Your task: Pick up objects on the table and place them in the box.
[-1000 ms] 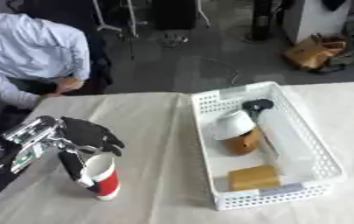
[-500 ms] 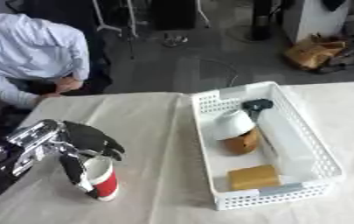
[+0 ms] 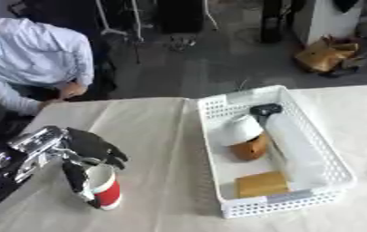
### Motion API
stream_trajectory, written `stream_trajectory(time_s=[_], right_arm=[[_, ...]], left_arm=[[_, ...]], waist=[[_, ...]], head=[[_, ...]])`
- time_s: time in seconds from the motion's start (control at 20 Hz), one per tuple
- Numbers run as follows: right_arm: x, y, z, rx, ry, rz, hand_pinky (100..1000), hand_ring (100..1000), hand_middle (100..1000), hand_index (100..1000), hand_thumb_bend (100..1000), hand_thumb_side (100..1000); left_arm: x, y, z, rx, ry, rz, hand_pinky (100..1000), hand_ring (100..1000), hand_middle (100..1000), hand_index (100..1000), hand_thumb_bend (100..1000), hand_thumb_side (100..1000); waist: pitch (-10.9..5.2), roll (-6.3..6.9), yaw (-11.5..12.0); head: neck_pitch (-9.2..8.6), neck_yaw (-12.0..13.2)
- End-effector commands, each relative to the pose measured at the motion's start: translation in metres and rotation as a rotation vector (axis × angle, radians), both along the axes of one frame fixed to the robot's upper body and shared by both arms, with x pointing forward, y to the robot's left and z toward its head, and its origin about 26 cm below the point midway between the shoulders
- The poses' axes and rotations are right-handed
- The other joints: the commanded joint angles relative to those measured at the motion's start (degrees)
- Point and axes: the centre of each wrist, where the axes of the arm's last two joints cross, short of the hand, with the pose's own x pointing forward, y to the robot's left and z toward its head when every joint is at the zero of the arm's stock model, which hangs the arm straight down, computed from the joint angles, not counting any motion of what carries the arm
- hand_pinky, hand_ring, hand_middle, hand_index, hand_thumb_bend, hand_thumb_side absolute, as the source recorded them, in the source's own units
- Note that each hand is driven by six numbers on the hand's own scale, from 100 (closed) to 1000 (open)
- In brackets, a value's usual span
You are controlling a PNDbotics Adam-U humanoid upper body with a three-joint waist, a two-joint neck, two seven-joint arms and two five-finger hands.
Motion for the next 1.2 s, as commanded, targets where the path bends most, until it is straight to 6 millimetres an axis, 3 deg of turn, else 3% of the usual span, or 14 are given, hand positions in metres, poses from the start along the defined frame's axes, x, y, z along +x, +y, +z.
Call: stream_trajectory(time_s=[0.05, 0.3, 0.55, 0.65, 0.7, 0.95, 1.2], right_arm=[[-0.006, 0.0, 0.014, -0.036, -0.041, -0.014, 716, 792, 631, 610, 100, 783], [-0.006, 0.0, 0.015, -0.034, -0.043, -0.015, 716, 791, 630, 609, 100, 780], [-0.006, -0.001, 0.016, -0.033, -0.047, -0.012, 715, 790, 629, 609, 100, 778], [-0.006, -0.001, 0.016, -0.034, -0.048, -0.011, 715, 790, 629, 609, 100, 777], [-0.006, -0.001, 0.016, -0.033, -0.048, -0.011, 715, 790, 628, 609, 100, 775], [-0.006, -0.001, 0.016, -0.034, -0.05, -0.011, 715, 789, 628, 609, 100, 771], [-0.006, -0.001, 0.016, -0.034, -0.051, -0.009, 715, 789, 627, 610, 100, 764]], left_arm=[[0.0, 0.01, -0.004, 0.377, 0.301, -0.201, 686, 935, 968, 1000, 610, 853], [-0.001, 0.013, -0.009, 0.361, 0.317, -0.192, 571, 880, 901, 967, 488, 802], [-0.002, 0.015, -0.015, 0.338, 0.333, -0.188, 530, 836, 835, 918, 422, 778], [-0.003, 0.015, -0.017, 0.327, 0.342, -0.191, 522, 820, 795, 887, 405, 779], [-0.003, 0.015, -0.018, 0.321, 0.346, -0.194, 501, 785, 726, 829, 372, 779], [-0.005, 0.011, -0.022, 0.288, 0.361, -0.217, 463, 717, 649, 777, 319, 764], [-0.005, 0.009, -0.02, 0.27, 0.358, -0.223, 421, 627, 585, 706, 182, 640]], waist=[[-0.57, -0.46, 0.0], [-0.5, -0.61, 0.1], [-0.42, -0.84, 0.1], [-0.4, -0.91, 0.1], [-0.41, -0.93, 0.1], [-0.45, -0.95, 0.0], [-0.52, -0.84, 0.0]], head=[[0.15, 0.2], [-0.07, 0.1], [-0.15, 0.0], [0.02, 0.0], [0.06, 0.1], [0.17, 0.0], [0.16, -0.2]])
